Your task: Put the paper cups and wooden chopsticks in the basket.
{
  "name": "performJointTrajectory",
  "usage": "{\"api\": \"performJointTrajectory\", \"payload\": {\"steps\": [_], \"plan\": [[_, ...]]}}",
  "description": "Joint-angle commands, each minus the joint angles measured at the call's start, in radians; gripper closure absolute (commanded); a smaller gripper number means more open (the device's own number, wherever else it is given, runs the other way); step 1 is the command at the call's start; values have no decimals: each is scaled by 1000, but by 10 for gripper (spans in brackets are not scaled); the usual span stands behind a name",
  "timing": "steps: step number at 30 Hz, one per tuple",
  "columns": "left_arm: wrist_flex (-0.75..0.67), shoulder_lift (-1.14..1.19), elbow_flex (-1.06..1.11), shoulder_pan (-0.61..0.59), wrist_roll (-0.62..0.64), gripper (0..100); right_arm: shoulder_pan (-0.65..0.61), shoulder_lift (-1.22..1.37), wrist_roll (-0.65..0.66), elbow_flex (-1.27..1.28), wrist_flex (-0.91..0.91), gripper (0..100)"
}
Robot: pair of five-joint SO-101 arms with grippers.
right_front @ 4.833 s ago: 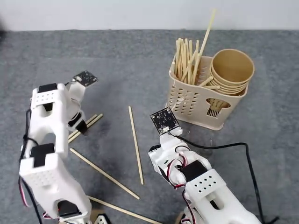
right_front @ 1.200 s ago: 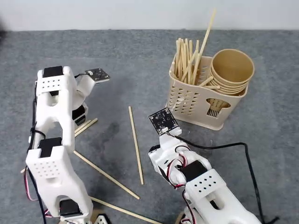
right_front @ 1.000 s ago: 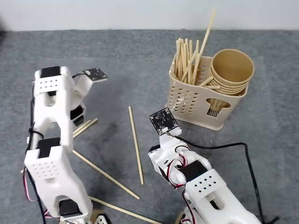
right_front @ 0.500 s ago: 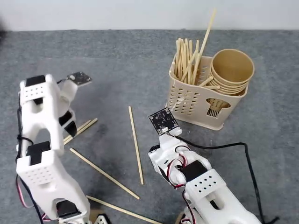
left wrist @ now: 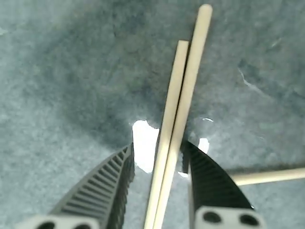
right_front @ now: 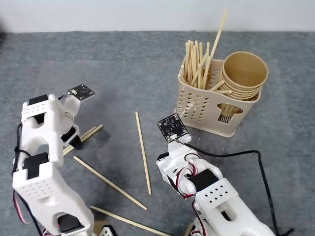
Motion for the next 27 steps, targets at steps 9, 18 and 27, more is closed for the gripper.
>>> {"api": "performJointTrajectory", "payload": {"steps": [9,18,27], "plan": [[29,46,-24,9,-138,988,-7,-5,9,-5,-10,983],[164,-173,-16,32,-138,988,-7,-5,9,-5,-10,983],[255,-336,-16,49,-137,988,-7,-5,9,-5,-10,983]]}}
